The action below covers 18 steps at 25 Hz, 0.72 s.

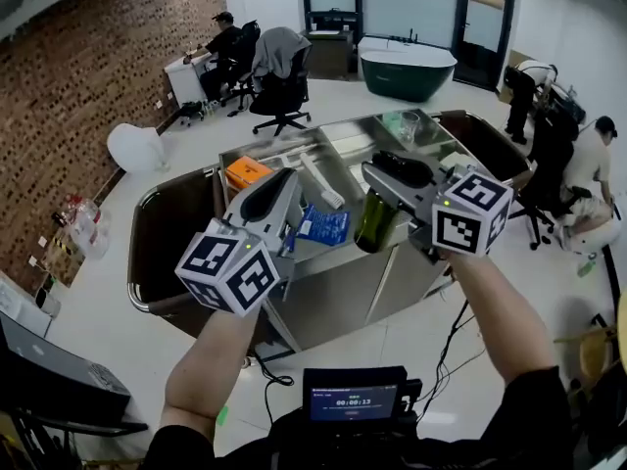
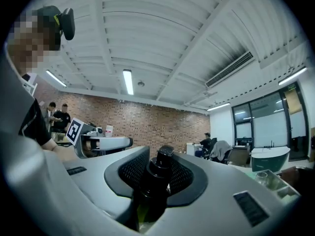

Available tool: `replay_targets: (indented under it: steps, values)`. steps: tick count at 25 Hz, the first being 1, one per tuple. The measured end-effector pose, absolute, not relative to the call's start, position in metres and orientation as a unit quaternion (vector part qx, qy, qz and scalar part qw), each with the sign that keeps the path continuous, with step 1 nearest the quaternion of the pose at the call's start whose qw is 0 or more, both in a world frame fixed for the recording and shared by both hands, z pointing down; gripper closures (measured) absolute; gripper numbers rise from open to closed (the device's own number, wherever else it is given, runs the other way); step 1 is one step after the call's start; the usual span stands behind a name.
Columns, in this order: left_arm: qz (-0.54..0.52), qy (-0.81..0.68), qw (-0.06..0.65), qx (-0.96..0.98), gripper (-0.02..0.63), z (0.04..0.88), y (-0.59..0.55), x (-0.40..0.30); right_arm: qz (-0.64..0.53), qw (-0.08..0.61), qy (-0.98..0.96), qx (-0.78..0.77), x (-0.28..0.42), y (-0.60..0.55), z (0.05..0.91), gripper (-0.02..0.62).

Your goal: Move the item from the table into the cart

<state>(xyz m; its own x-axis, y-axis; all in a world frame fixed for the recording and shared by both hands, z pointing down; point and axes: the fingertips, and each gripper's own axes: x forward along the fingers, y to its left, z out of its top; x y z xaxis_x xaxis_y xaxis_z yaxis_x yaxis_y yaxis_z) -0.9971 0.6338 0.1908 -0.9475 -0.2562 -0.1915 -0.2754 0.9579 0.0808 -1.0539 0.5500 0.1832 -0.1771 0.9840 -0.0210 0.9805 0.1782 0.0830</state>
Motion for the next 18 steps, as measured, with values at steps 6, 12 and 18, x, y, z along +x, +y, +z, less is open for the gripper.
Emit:
replay_targets:
  steps: [6,12,18]
  values:
    - [0.030,0.991,0.046,-0.121,0.581,0.158,0.589,-1.102,0.042,0.045,0.749,0.659,-1.157,0.515,0.142,0.520]
    - [-0.015,0.997,0.004,-0.076,0.581,0.165,0.614,-1.199,0.049,0.045,0.754,0.654,-1.247,0.535,0.135,0.520]
    - [-0.029,0.998,-0.011,-0.048,0.581,0.176,0.659,-1.290,0.070,0.047,0.773,0.629,-1.341,0.573,0.128,0.520]
